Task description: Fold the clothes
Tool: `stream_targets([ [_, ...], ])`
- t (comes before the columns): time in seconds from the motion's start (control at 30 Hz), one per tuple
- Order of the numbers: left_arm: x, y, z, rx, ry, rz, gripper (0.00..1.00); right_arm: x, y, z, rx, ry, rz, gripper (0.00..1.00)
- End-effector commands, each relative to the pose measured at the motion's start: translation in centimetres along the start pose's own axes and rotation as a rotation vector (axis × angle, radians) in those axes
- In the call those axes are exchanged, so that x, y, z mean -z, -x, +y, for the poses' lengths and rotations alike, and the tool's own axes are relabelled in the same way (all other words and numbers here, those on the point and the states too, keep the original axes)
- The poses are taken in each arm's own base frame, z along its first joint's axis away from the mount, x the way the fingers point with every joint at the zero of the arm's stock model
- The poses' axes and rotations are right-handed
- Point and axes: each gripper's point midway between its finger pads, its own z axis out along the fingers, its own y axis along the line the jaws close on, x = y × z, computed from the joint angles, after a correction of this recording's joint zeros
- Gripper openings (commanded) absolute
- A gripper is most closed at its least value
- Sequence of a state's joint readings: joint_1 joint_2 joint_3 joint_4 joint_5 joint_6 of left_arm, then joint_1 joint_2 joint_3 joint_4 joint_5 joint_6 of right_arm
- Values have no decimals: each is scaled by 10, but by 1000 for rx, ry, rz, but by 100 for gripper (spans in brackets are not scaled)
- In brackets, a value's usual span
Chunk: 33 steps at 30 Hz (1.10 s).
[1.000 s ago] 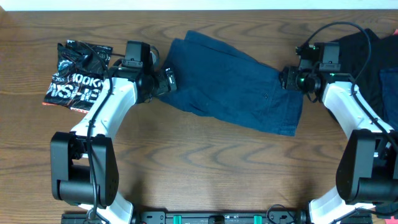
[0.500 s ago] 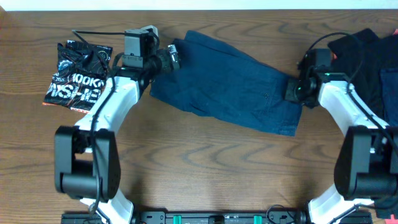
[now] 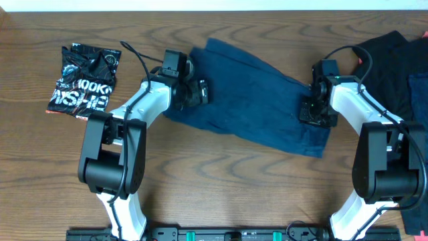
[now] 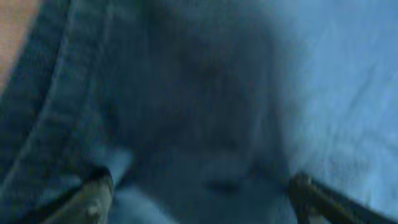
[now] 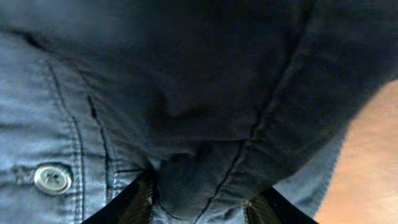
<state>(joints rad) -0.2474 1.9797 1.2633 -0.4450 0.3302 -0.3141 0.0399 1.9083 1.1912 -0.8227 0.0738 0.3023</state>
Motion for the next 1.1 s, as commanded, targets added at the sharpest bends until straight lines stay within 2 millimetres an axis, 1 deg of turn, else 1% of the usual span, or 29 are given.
stream_targets([
  [0.0, -6, -48, -7, 70, -53, 200, 88, -13, -2, -52, -45, -233, -2, 47],
  [0.03, -4, -62, -12, 95, -64, 255, 84, -13, 5, -52, -39, -225, -23, 49],
  [0.07, -3, -72, -15, 110, -60, 293, 82, -14, 11, -50, -24, -209, -45, 50],
  [0.13, 0, -85, -23, 101, -51, 330, 80, -14, 25, -43, 20, -176, -95, 51],
  [0.17, 4, -90, -30, 81, -52, 338, 79, -14, 34, -36, 63, -145, -126, 52],
  [0.23, 12, -94, -43, 43, -63, 329, 77, -13, 43, -24, 116, -101, -164, 52],
  [0.27, 18, -94, -51, 19, -68, 312, 77, -12, 46, -20, 125, -87, -177, 53],
  [0.3, 24, -90, -54, -4, -57, 280, 77, -12, 47, -17, 127, -78, -181, 53],
  [0.33, 31, -84, -53, -22, -28, 234, 77, -11, 48, -14, 129, -64, -183, 54],
  [0.37, 41, -72, -48, -24, 27, 163, 79, -10, 48, -11, 131, -52, -182, 54],
  [0.4, 50, -60, -42, -24, 77, 91, 89, -10, 48, -9, 132, -39, -180, 54],
  [0.43, 62, -44, -34, -28, 128, 1, 99, -10, 47, -7, 133, -25, -177, 54],
  [0.5, 83, -13, -25, -25, 183, -153, 98, -11, 46, -2, 132, 0, -172, 54],
  [0.53, 94, 4, -24, -26, 182, -229, 98, -11, 45, 0, 134, 11, -168, 55],
  [0.63, 108, 42, -23, -65, 122, -353, 98, -11, 41, 0, 135, 11, -153, 54],
  [0.7, 107, 59, -17, -48, 82, -388, 98, -11, 39, -1, 130, 9, -143, 55],
  [0.8, 93, 79, -9, -57, -13, -398, 98, -10, 35, -2, 131, 7, -131, 57],
  [0.87, 83, 90, -1, -53, -37, -411, 98, -8, 34, -3, 131, 6, -127, 57],
  [0.97, 67, 103, 11, -68, -36, -432, 98, -7, 31, -4, 132, 5, -119, 58],
  [1.07, 50, 109, 11, -83, -68, -438, 98, -7, 29, -4, 133, 2, -108, 58],
])
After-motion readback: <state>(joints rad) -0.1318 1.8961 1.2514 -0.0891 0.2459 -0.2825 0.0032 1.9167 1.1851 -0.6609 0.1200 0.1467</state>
